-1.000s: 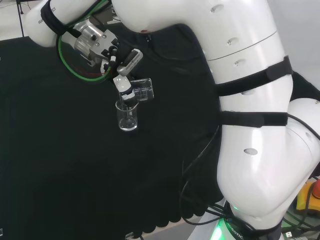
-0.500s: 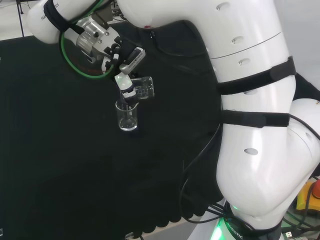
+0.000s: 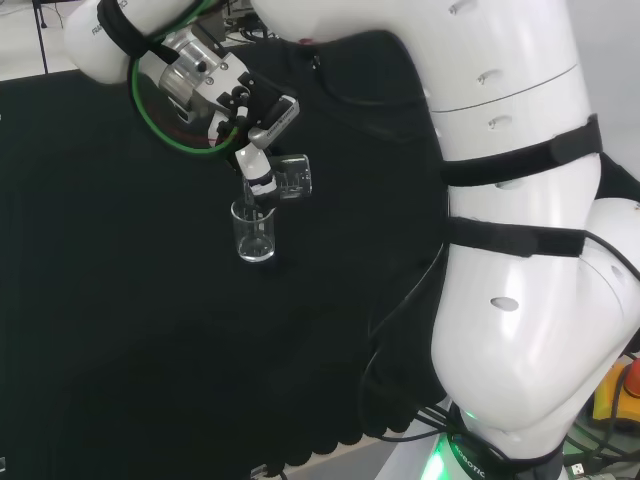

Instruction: Pour the water from the handheld beaker into the one on the table.

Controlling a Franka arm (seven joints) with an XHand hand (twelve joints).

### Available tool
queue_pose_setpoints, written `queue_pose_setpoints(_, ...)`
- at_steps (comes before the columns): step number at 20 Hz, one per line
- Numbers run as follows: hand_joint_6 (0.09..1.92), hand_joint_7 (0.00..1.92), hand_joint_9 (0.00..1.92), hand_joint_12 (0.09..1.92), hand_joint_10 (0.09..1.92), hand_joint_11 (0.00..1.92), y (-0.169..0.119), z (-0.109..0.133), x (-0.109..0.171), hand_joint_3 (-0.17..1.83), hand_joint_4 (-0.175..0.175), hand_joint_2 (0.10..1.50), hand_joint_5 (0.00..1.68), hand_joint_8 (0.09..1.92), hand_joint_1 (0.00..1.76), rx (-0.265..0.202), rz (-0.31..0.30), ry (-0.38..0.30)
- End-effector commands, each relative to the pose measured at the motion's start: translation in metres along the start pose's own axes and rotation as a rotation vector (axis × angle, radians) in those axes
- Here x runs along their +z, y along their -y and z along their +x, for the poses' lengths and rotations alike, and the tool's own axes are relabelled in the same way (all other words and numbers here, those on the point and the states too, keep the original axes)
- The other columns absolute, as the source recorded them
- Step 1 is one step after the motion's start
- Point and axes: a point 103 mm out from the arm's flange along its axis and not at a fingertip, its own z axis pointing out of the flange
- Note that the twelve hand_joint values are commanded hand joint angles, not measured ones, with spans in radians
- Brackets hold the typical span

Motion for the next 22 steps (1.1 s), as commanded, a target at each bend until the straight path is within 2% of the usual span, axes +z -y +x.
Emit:
queue_pose_setpoints(1,0.95,1.27,1.49,0.86,0.75,1.17,-0.002,-0.006,0.004,1.15,-0.175,0.37,1.18,0.94,1.45,-0.028,-0.027,-0.033)
queue_pose_setpoints(7,0.95,1.27,1.49,0.86,0.75,1.17,-0.002,-0.01,0.008,1.14,-0.175,0.37,1.18,0.94,1.45,-0.054,-0.058,-0.066)
queue_pose_setpoints(11,0.95,1.27,1.49,0.86,0.75,1.17,-0.001,-0.012,0.01,1.14,-0.175,0.37,1.18,0.94,1.45,-0.076,-0.108,-0.096)
queue_pose_setpoints(15,0.95,1.27,1.49,0.86,0.75,1.17,0.001,-0.015,0.013,1.14,-0.175,0.37,1.17,0.94,1.45,-0.103,-0.193,-0.127)
queue_pose_setpoints(19,0.95,1.27,1.49,0.86,0.75,1.16,0.0,-0.028,0.016,1.14,-0.175,0.37,1.17,0.94,1.45,-0.144,-0.297,-0.193)
queue_pose_setpoints(20,0.95,1.27,1.49,0.87,0.75,1.15,-0.002,-0.034,0.018,1.14,-0.175,0.37,1.17,0.94,1.45,-0.154,-0.348,-0.224)
queue_pose_setpoints(22,0.95,1.27,1.48,0.87,0.75,1.15,-0.004,-0.042,0.021,1.13,-0.175,0.38,1.17,0.94,1.45,-0.162,-0.41,-0.266)
